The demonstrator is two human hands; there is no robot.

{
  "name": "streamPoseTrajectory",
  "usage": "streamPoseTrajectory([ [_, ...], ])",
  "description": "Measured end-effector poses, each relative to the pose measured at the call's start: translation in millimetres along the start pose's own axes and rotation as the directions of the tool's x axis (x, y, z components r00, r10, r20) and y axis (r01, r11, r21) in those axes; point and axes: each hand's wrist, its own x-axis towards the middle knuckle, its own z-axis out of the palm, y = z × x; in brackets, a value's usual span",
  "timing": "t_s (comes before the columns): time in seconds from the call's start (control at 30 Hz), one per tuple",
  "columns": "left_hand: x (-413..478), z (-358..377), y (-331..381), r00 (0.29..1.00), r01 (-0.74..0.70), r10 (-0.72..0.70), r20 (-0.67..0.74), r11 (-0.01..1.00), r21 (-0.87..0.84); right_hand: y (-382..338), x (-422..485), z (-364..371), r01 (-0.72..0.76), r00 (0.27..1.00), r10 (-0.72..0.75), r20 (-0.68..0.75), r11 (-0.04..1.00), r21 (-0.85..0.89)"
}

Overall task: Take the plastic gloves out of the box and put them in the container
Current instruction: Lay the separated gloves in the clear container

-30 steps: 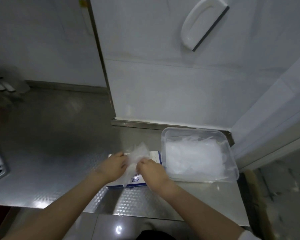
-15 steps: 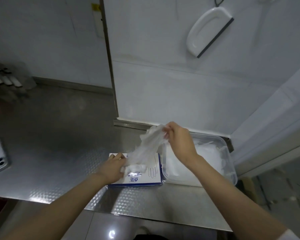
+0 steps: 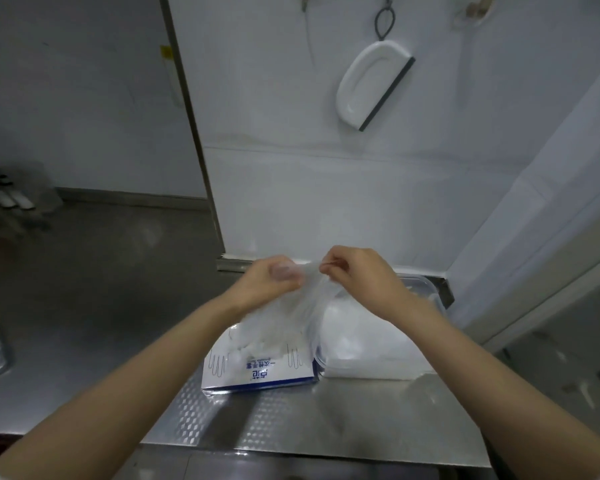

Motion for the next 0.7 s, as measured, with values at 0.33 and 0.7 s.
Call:
streamPoseTrajectory([
  [0.33, 16.0, 26.4, -0.1, 0.994, 0.037, -0.052, -0.1, 0.988, -0.149, 23.2, -26.4, 45.8, -0.331, 0.938, 0.33, 0.11, 0.753, 0.568],
  [0.7, 26.5, 14.6, -41.5, 0.961, 0.252, -0.231, -0.152, 0.957, 0.141, 62.4, -35.5, 5.3, -0.324, 0.94, 0.34, 0.022, 0.873, 0.364],
])
